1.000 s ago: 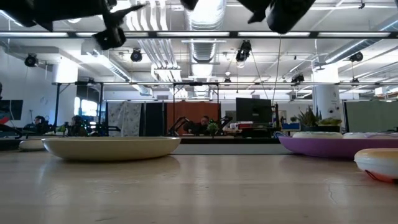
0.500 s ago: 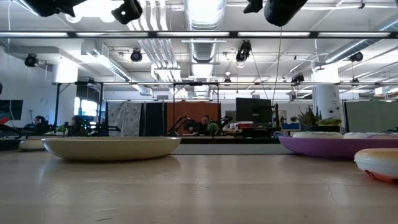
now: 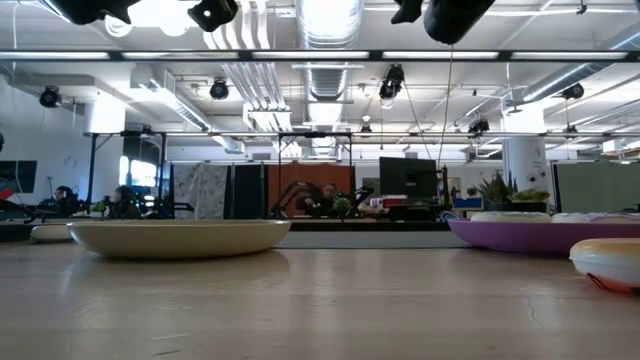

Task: Pick & Place donuts
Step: Put the big pink donut on the purple plate

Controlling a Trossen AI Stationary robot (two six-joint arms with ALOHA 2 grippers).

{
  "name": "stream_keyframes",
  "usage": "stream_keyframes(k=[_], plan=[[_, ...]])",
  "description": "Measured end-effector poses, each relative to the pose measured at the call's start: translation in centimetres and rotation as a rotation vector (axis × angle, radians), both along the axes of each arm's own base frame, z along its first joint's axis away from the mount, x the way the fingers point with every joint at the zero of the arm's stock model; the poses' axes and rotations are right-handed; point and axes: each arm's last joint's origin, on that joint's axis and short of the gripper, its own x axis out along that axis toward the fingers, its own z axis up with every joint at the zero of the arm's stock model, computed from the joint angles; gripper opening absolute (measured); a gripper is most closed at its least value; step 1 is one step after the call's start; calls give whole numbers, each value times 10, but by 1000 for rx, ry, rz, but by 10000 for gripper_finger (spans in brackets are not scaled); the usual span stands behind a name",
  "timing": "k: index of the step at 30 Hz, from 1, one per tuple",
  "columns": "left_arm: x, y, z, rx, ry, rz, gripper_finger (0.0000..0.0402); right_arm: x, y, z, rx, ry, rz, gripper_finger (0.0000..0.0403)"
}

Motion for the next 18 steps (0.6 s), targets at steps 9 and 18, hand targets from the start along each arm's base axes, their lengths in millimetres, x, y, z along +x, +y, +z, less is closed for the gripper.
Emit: stream_keyframes(k=[9,18], plan=[[20,-6,-2,26,35,-43,204,0,-13,-1,11,8,-14,23],[25,-6,0,80,29,-64,195,0,-16,-1,6,12,-3,24]])
